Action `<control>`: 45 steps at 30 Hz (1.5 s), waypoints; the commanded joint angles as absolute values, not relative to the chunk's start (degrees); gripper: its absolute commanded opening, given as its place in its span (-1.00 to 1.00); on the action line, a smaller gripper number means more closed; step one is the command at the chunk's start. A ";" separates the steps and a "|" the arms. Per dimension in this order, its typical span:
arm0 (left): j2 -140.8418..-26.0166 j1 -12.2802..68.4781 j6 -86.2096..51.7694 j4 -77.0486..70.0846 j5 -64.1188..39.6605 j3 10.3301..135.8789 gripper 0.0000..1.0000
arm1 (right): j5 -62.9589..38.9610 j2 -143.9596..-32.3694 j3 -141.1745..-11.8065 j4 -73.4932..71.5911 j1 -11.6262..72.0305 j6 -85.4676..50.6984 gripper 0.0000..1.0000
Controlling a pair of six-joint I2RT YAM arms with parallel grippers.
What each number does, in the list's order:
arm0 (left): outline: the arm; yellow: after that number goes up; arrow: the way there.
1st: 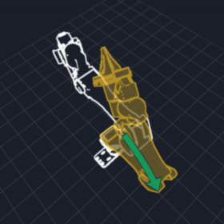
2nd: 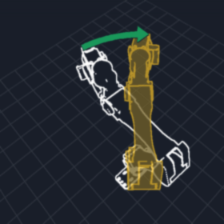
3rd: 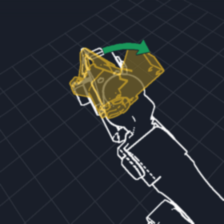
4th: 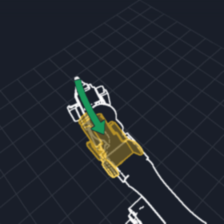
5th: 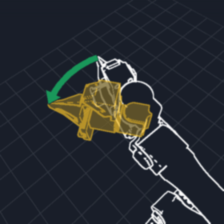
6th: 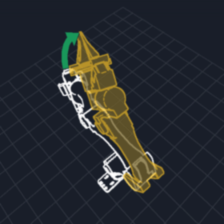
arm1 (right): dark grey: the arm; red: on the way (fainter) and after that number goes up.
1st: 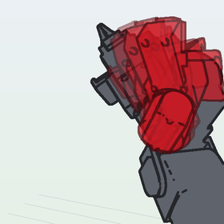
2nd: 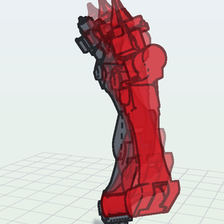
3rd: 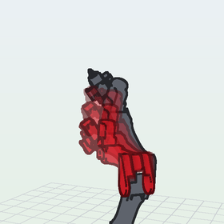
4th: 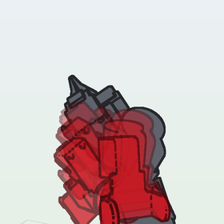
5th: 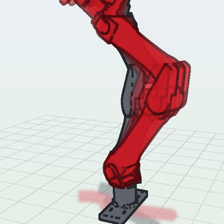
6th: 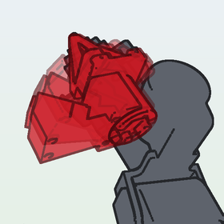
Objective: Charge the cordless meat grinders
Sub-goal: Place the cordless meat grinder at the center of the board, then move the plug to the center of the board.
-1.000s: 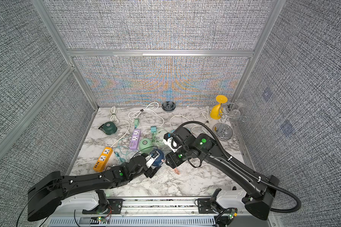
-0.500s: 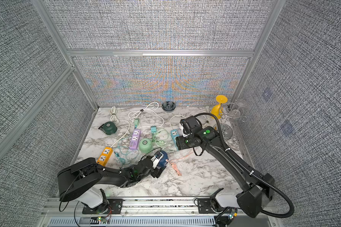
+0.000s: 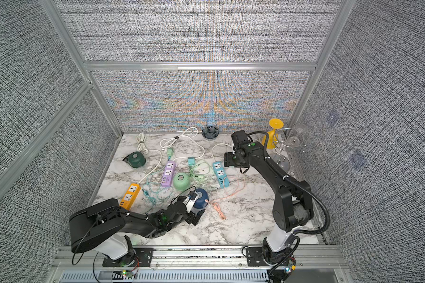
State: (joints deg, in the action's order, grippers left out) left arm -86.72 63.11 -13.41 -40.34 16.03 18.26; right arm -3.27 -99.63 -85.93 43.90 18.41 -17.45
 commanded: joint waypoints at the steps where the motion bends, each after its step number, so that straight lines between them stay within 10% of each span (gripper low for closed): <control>1: -80.96 63.76 -14.99 -35.90 17.85 16.31 0.98 | -4.93 -104.36 -89.55 43.13 16.63 -17.24 0.49; 16: -54.11 65.07 -27.99 18.77 21.50 35.72 0.98 | -8.35 -131.39 -113.65 48.82 14.88 -14.40 0.49; 28: -64.66 51.70 -24.82 24.87 6.23 54.36 0.98 | -9.86 -139.29 -121.61 52.66 15.18 -10.60 0.49; 45: -96.78 39.02 -18.67 40.91 -12.78 95.35 0.91 | -16.07 -117.00 -95.81 38.08 13.69 -18.43 0.48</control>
